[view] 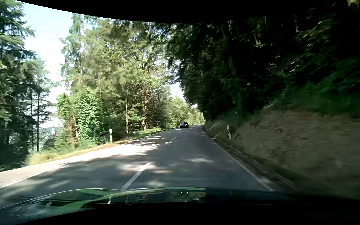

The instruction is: Follow the waypoints while adhering to traffic rules and regulations

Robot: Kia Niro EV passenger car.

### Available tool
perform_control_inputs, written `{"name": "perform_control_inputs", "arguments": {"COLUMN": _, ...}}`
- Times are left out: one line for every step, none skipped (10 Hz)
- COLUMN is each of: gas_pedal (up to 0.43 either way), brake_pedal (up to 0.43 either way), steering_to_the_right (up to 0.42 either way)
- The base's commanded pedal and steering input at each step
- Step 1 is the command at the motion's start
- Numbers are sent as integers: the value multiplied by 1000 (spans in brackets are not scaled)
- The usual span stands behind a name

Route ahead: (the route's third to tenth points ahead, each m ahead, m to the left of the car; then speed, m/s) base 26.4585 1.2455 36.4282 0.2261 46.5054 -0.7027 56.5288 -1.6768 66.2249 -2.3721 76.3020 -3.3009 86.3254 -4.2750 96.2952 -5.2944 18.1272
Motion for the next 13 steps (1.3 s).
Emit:
{"name": "perform_control_inputs", "arguments": {"gas_pedal": 228, "brake_pedal": 0, "steering_to_the_right": -3}}
{"name": "perform_control_inputs", "arguments": {"gas_pedal": 228, "brake_pedal": 0, "steering_to_the_right": -2}}
{"name": "perform_control_inputs", "arguments": {"gas_pedal": 228, "brake_pedal": 0, "steering_to_the_right": -1}}
{"name": "perform_control_inputs", "arguments": {"gas_pedal": 220, "brake_pedal": 0, "steering_to_the_right": -1}}
{"name": "perform_control_inputs", "arguments": {"gas_pedal": 189, "brake_pedal": 0, "steering_to_the_right": -1}}
{"name": "perform_control_inputs", "arguments": {"gas_pedal": 189, "brake_pedal": 0, "steering_to_the_right": -1}}
{"name": "perform_control_inputs", "arguments": {"gas_pedal": 189, "brake_pedal": 0, "steering_to_the_right": -1}}
{"name": "perform_control_inputs", "arguments": {"gas_pedal": 197, "brake_pedal": 0, "steering_to_the_right": 0}}
{"name": "perform_control_inputs", "arguments": {"gas_pedal": 220, "brake_pedal": 0, "steering_to_the_right": 0}}
{"name": "perform_control_inputs", "arguments": {"gas_pedal": 228, "brake_pedal": 0, "steering_to_the_right": 0}}
{"name": "perform_control_inputs", "arguments": {"gas_pedal": 240, "brake_pedal": 0, "steering_to_the_right": 0}}
{"name": "perform_control_inputs", "arguments": {"gas_pedal": 240, "brake_pedal": 0, "steering_to_the_right": 0}}
{"name": "perform_control_inputs", "arguments": {"gas_pedal": 228, "brake_pedal": 0, "steering_to_the_right": 0}}
